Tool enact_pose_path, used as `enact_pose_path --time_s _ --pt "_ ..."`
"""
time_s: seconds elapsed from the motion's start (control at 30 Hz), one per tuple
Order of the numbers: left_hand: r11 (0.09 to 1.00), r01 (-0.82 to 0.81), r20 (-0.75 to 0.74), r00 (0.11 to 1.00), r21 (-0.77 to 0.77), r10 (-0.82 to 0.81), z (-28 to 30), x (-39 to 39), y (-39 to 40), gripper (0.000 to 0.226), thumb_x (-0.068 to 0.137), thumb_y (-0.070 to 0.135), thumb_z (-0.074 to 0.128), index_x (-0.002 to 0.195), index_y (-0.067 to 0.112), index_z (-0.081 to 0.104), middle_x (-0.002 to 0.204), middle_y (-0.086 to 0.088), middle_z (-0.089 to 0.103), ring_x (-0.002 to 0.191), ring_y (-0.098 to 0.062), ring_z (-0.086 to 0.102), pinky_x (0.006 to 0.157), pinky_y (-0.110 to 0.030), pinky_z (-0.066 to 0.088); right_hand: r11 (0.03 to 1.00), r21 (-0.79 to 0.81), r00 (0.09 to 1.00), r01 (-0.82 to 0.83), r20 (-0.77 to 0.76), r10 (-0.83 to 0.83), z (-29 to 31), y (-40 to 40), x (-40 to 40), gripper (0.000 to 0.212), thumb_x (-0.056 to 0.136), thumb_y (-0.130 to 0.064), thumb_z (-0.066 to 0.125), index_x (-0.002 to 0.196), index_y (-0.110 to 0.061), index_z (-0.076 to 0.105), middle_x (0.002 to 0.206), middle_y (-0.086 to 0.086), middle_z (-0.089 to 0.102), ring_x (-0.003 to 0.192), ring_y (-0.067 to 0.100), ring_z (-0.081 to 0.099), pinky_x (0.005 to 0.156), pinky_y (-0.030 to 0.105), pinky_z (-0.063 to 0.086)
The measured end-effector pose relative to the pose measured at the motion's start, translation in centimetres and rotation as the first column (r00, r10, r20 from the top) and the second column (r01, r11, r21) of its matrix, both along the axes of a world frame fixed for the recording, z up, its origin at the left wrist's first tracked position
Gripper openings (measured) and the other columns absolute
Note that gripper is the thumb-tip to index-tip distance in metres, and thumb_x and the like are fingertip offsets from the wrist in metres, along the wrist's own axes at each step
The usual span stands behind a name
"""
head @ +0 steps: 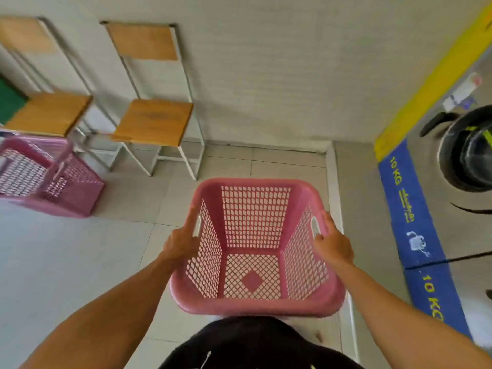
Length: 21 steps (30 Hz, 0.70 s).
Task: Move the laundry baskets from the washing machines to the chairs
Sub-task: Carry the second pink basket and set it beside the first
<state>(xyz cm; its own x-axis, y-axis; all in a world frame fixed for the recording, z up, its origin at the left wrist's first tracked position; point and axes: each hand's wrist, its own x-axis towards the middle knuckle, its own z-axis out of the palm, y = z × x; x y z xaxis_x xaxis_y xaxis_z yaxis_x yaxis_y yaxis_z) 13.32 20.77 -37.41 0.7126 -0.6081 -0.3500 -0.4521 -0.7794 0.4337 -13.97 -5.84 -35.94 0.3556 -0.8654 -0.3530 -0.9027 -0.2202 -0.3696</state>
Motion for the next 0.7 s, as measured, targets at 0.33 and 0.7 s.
enact_pose_path --time_s 0.33,0.7 --pt "0.961 -0.278 0.073 0.958 -0.001 0.277 2.7 11.2 11.9 0.093 0.092 0.023 0.048 0.137 0.065 -0.022 0.100 -0.026 0.067 0.074 -0.035 0.068 0.070 -0.049 0.060 0.962 0.028 0.955 -0.272 0.130 0.267 0.8 5.5 19.2 0.072 0.105 -0.031 0.045 0.157 -0.048 0.000 0.078 0.006 0.061 0.052 0.016 0.065 0.040 0.024 0.050" --pt "0.885 -0.451 0.102 0.881 -0.112 0.462 0.9 24.9 15.0 0.088 0.092 0.032 0.053 0.143 0.063 -0.011 0.079 -0.012 0.071 0.049 -0.018 0.067 0.043 -0.037 0.059 0.881 -0.002 0.874 -0.473 0.130 0.469 -2.8 4.9 39.7 0.073 0.104 -0.031 0.045 0.155 -0.053 -0.003 0.067 0.004 0.059 0.045 0.013 0.061 0.035 0.020 0.045"
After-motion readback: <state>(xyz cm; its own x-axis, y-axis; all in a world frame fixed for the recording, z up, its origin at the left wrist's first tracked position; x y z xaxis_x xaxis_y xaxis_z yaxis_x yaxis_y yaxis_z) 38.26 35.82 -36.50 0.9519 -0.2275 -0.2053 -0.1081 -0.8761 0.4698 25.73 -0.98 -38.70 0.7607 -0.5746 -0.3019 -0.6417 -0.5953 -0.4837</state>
